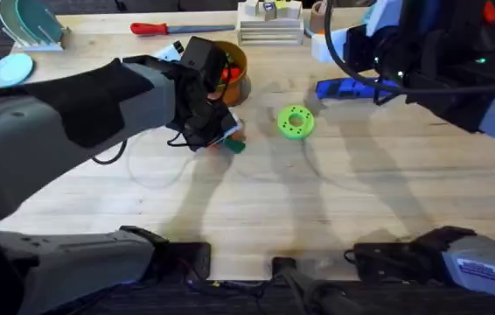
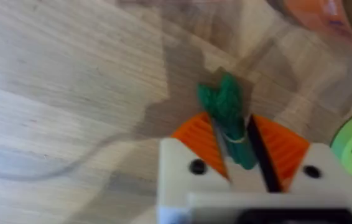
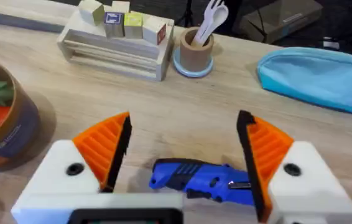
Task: Pick up the gripper from the table and insert it into the empty holder that is missing its gripper. Then pick up a screw, insert it into the mounting hole, and use the screwdriver to tighten it. Finally, clean up the table by picking up the vegetable and placing it into the bucket.
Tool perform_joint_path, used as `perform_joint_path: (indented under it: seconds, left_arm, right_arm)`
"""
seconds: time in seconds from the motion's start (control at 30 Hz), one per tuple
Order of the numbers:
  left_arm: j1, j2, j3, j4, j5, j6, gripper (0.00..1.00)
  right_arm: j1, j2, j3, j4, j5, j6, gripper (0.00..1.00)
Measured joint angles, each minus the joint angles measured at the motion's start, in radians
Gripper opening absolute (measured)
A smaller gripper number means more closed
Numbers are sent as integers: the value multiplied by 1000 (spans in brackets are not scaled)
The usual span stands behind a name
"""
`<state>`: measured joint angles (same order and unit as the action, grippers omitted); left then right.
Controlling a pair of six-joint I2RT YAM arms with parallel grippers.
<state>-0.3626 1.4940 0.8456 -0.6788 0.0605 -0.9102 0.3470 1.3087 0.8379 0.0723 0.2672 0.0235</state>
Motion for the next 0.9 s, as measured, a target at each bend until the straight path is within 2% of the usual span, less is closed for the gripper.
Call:
perform_joint_path:
  seconds: [0.07,0.17,0.2,0.47,0.6,0.73,0.9]
  left_arm:
    - [-1,0,1,2,3,-5,192]
    - [0,0,1,0,0,-6,43]
    - [0,0,1,0,-1,-6,21]
    - [0,0,1,-3,4,-7,21]
    - [0,0,22,-82,51,-7,20]
    - [0,-13,85,-187,90,2,19]
    - [0,-94,215,-198,135,74,18]
  right_arm:
    - [0,0,0,0,0,0,992]
    - [0,0,0,0,0,0,992]
    - [0,0,0,0,0,0,992]
    - [0,0,0,0,0,0,991]
    - [0,0,0,0,0,0,992]
    - [0,0,0,0,0,0,992]
    - [0,0,0,0,0,0,992]
